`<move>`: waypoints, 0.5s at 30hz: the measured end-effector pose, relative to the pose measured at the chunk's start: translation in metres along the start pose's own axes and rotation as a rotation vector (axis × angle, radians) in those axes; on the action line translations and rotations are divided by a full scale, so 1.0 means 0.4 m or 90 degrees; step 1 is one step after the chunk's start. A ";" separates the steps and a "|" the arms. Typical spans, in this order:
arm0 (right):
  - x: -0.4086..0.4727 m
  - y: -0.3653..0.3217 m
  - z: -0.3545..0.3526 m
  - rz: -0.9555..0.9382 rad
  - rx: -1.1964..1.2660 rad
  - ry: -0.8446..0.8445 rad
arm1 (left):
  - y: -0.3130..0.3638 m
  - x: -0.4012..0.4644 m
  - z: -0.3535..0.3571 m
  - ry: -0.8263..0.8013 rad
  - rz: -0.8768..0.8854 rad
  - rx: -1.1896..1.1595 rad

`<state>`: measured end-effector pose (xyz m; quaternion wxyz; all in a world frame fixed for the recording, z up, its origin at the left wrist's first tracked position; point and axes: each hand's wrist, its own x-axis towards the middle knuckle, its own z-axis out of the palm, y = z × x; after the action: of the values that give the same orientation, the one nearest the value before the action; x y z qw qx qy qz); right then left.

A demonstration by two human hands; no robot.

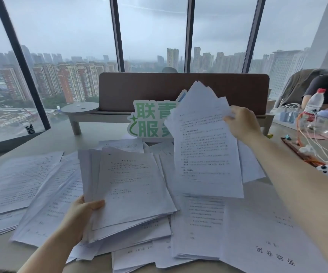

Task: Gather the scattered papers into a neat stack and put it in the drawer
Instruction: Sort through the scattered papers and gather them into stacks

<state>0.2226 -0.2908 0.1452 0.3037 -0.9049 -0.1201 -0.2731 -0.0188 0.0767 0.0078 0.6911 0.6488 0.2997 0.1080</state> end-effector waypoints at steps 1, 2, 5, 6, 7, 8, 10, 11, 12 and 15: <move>0.002 -0.019 -0.017 0.004 0.028 0.015 | -0.002 0.001 -0.004 -0.002 -0.002 0.001; 0.004 -0.035 -0.029 0.005 0.062 0.027 | -0.003 0.001 -0.007 -0.002 -0.003 0.006; 0.004 -0.081 -0.039 0.052 0.170 0.006 | -0.004 -0.005 -0.008 -0.003 0.005 0.006; 0.003 -0.091 -0.029 0.071 0.200 -0.012 | -0.003 -0.008 -0.006 -0.001 0.007 0.006; -0.004 -0.103 -0.017 0.092 0.224 -0.034 | -0.003 -0.009 -0.004 0.002 0.012 0.005; -0.012 -0.113 0.001 0.108 0.249 -0.056 | -0.002 -0.009 -0.003 0.006 0.014 0.007; -0.039 -0.131 0.055 0.138 0.292 -0.101 | -0.004 -0.007 -0.001 0.005 0.018 0.009; -0.062 -0.145 0.081 0.150 0.301 -0.125 | -0.005 -0.006 -0.001 0.005 0.017 0.010; -0.084 -0.153 0.117 0.160 0.317 -0.147 | -0.005 -0.005 -0.003 0.005 0.015 0.013; -0.148 -0.179 0.216 0.205 0.375 -0.223 | -0.009 0.004 -0.008 0.005 0.011 0.015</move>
<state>0.1828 -0.1843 0.0888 0.5645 -0.8192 -0.1001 -0.0167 -0.0202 0.0799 0.0041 0.6813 0.6588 0.2983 0.1130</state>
